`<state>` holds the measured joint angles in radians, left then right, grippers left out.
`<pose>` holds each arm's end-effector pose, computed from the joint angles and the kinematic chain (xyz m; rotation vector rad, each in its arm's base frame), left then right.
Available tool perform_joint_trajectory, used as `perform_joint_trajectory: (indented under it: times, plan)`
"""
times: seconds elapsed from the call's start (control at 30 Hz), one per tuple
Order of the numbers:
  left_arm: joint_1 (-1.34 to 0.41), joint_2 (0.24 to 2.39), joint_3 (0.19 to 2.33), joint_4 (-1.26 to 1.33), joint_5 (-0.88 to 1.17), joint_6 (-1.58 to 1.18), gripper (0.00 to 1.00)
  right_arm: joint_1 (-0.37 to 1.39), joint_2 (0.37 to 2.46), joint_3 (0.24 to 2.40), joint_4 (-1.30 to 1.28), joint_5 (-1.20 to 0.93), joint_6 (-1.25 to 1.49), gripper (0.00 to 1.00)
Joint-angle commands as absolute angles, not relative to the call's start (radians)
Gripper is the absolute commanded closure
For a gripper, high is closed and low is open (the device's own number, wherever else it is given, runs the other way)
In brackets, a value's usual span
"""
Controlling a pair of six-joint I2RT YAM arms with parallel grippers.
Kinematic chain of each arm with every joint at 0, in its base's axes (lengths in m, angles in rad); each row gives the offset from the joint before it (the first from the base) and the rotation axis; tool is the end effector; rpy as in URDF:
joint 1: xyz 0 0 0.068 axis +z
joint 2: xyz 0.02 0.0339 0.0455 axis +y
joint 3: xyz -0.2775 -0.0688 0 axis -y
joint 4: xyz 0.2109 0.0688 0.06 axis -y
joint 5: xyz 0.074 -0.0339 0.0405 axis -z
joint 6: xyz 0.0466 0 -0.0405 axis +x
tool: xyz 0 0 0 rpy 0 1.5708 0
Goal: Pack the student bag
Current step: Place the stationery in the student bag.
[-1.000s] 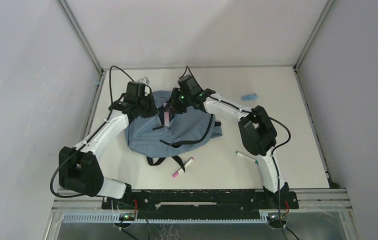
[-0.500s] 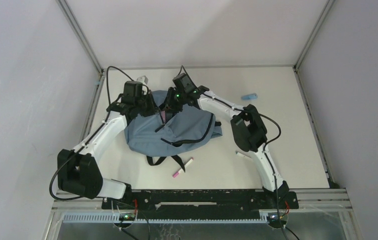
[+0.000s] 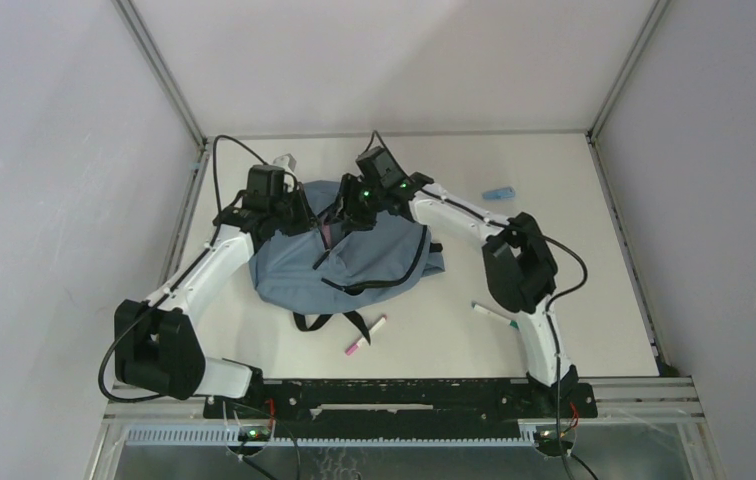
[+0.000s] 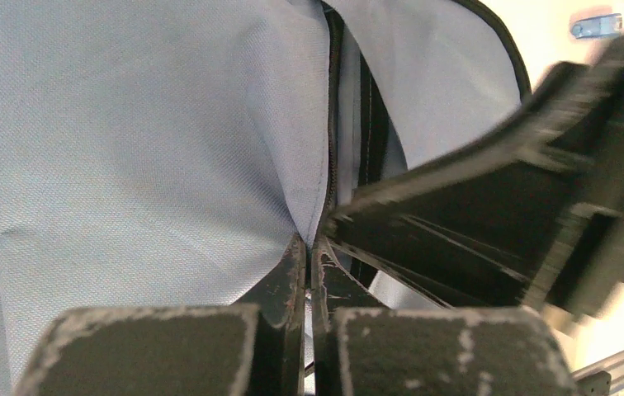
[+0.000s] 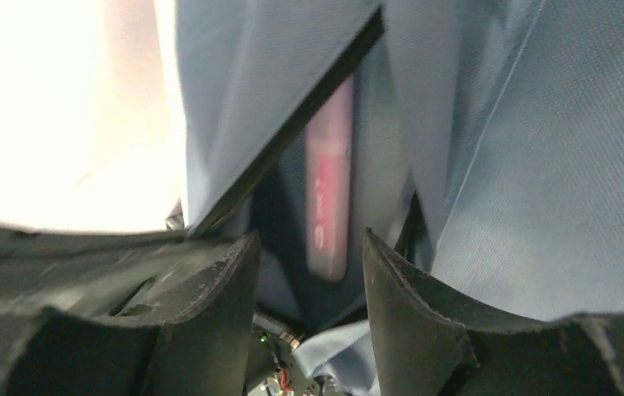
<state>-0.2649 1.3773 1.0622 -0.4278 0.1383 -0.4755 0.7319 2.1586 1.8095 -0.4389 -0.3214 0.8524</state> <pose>0.2630 -0.0780 0.2962 -0.1770 2.3590 -0.5285 0.3442 0.3290 0.2449 -0.0171 2.6139 1.0631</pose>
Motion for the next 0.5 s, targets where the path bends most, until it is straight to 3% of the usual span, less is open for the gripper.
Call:
perform_joint_trajectory:
  times: [0.0,0.17,0.47]
  plan:
    - [-0.257,1.364,1.063,-0.373,0.173,-0.498,1.0,0.734,1.986,1.792,-0.404,-0.286,0.794,0.43]
    - [-0.255,1.37,1.056,-0.373,0.173,-0.501,1.0,0.717,1.781,1.63,-0.454,-0.151,0.707,0.42]
    - [-0.255,1.397,1.064,-0.36,0.209,-0.516,1.0,0.597,1.275,1.049,-0.703,0.225,0.658,0.36]
